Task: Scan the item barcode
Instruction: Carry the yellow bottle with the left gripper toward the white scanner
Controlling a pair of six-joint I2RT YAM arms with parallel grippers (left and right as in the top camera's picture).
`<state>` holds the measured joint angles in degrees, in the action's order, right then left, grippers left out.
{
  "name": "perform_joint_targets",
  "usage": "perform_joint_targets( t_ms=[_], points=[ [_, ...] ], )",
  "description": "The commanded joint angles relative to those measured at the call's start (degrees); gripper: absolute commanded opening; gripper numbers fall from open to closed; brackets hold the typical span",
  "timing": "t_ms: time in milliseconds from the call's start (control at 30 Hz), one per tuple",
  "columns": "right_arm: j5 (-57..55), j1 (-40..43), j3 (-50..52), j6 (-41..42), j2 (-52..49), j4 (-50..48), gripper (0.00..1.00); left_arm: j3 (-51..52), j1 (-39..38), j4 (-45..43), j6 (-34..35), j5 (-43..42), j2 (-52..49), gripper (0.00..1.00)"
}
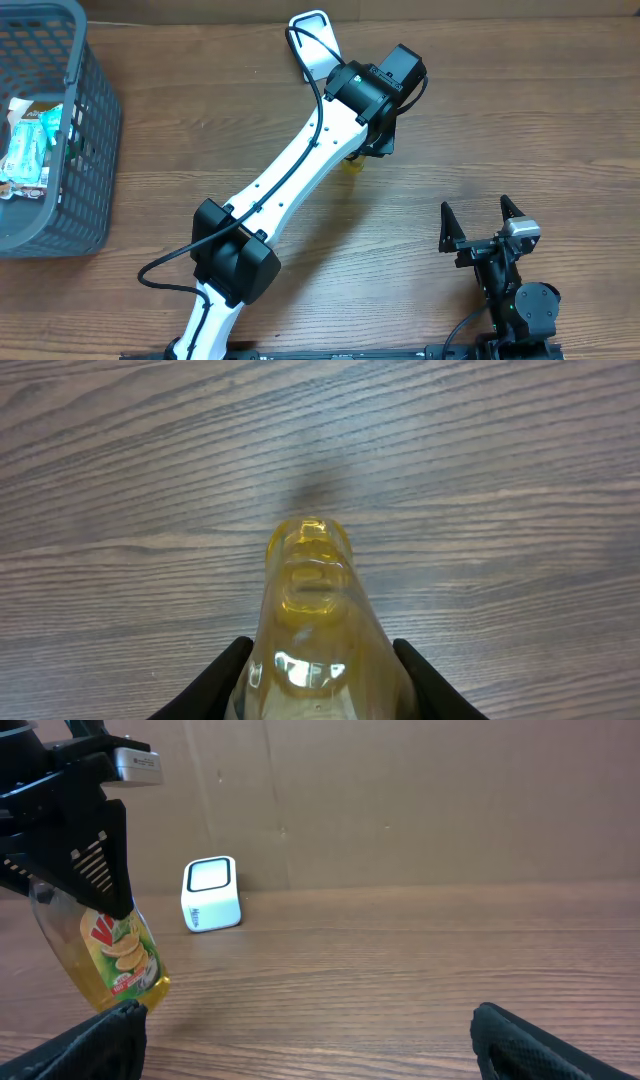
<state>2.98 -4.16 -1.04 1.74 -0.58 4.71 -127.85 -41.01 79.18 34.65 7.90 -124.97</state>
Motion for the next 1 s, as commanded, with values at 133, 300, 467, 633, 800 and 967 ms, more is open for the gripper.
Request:
perform_joint_targets(
  t_ms=[133, 300, 467, 633, 800, 967],
  points=[
    [-0.13, -0.22, 0.59, 0.44, 0.42, -0.22, 1.0, 2.64, -0.55, -1.81, 2.23, 1.22, -0.31, 0.21],
    [-0.13, -0.22, 0.59, 0.44, 0.42, -0.22, 1.0, 3.34, -0.61, -3.43, 2.25, 0.24, -0.31, 0.04],
    [-0.13, -0.22, 0.59, 0.44, 0.42, -0.22, 1.0, 3.34, -0.61, -5.18, 2.21, -2.47, -0.31, 0.04],
    [-0.13, -0.22, 0.59, 0.44, 0.42, -0.22, 1.0, 3.37, -0.63, -6.23, 2.21, -3.32, -0.31, 0.08],
    [-0.13, -0.22, 0.59, 0.44, 0.42, -0.22, 1.0, 3.37, -0.76, -6.71, 2.21, -3.5, -0.31, 0.14],
    [-0.13, -0.22, 0.59, 0.44, 0.42, -0.22, 1.0, 3.37, -1.4, -7.39, 2.21, -3.43, -0.31, 0.09]
  ],
)
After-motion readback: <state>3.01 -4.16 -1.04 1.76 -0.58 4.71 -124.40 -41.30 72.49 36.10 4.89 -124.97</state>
